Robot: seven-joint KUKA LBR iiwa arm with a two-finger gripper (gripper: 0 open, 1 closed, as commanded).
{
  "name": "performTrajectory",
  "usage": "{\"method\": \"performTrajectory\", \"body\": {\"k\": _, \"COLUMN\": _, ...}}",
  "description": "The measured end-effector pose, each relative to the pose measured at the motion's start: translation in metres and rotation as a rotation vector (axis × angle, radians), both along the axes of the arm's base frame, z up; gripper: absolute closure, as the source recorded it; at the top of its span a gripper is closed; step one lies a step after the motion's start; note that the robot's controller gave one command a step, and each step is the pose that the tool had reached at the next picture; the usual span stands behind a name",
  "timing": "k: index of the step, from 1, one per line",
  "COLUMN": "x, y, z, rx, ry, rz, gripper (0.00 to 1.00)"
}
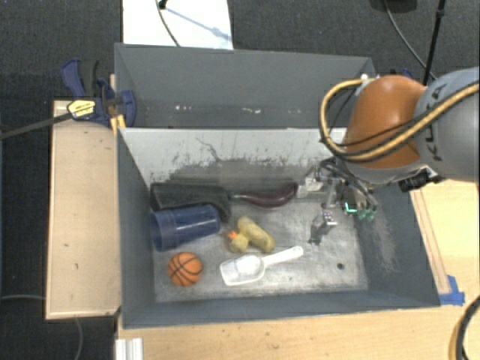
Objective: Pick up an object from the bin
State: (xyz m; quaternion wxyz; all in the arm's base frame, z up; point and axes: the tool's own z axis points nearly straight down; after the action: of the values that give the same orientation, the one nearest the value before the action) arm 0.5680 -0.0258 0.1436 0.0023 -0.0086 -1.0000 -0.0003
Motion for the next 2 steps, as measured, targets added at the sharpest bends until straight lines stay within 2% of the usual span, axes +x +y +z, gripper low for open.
{"method": "performTrajectory", "body": {"k": 1, "x": 0.002, "y": 0.000, "z": 0.004, "rx": 0.000, "ry": -0.008, "rz": 0.001, "gripper": 0.00}}
{"method": "performTrajectory", "body": {"k": 2, "x": -0.002, "y": 0.027, "z": -0.009, "rx": -0.003, "ry": -0.010, "rz": 0.094, "gripper": 0.00}}
